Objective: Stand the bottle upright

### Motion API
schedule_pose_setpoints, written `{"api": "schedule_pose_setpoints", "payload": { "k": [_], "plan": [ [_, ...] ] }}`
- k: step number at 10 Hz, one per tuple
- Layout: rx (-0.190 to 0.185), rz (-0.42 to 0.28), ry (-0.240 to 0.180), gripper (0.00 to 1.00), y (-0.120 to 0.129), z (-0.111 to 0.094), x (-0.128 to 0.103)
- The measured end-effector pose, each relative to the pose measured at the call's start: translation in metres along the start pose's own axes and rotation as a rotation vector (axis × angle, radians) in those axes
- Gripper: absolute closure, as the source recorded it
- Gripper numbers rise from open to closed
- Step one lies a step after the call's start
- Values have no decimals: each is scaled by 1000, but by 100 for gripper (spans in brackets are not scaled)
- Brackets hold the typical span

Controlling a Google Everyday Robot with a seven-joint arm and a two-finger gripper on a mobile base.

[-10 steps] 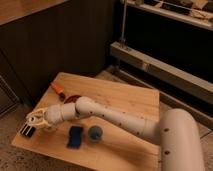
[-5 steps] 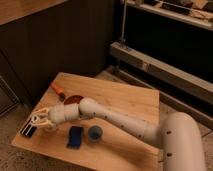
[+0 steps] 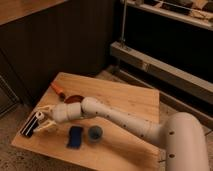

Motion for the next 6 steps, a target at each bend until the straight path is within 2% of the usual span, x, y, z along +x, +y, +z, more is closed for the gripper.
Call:
{"api": "schedule_pose_setpoints", "payload": {
  "k": [2, 4, 5, 6],
  "plan": [
    [11, -81, 6, 20, -8, -1, -13],
    [9, -218, 28, 20, -15, -1, -32],
    [-7, -288, 55, 20, -16, -2, -41],
    [-51, -367, 111, 20, -16, -3, -51]
  ]
}}
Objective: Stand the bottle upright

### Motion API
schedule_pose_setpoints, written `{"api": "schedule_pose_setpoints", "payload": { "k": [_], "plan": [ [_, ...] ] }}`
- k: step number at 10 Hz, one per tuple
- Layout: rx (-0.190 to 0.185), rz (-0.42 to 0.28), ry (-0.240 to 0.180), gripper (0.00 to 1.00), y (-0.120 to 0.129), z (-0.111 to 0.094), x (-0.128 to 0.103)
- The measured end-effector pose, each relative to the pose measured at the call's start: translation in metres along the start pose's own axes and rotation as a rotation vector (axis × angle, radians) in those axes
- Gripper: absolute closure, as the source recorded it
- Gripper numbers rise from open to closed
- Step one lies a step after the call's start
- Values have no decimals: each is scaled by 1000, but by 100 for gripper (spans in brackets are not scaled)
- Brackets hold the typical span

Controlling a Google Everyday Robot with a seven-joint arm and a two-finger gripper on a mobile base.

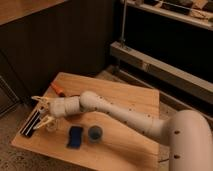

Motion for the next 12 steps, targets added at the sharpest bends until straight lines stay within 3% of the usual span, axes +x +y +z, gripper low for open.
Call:
{"api": "schedule_pose_setpoints", "payload": {
  "k": [2, 3, 4, 5, 6, 7, 8, 12],
  "plan": [
    [-120, -100, 130, 20, -3, -9, -9],
    [-200, -142, 275, 20, -10, -29, -6],
    [-237, -153, 354, 20, -14, -40, -3],
    [-294, -168, 494, 20, -24, -60, -1],
    [-317, -177, 600, 20, -35, -79, -2],
    [-322, -180, 661, 20, -43, -92, -3],
    [-324, -183, 693, 20, -48, -98, -4],
    [-325, -183, 697, 20, -48, -98, -4]
  ]
}}
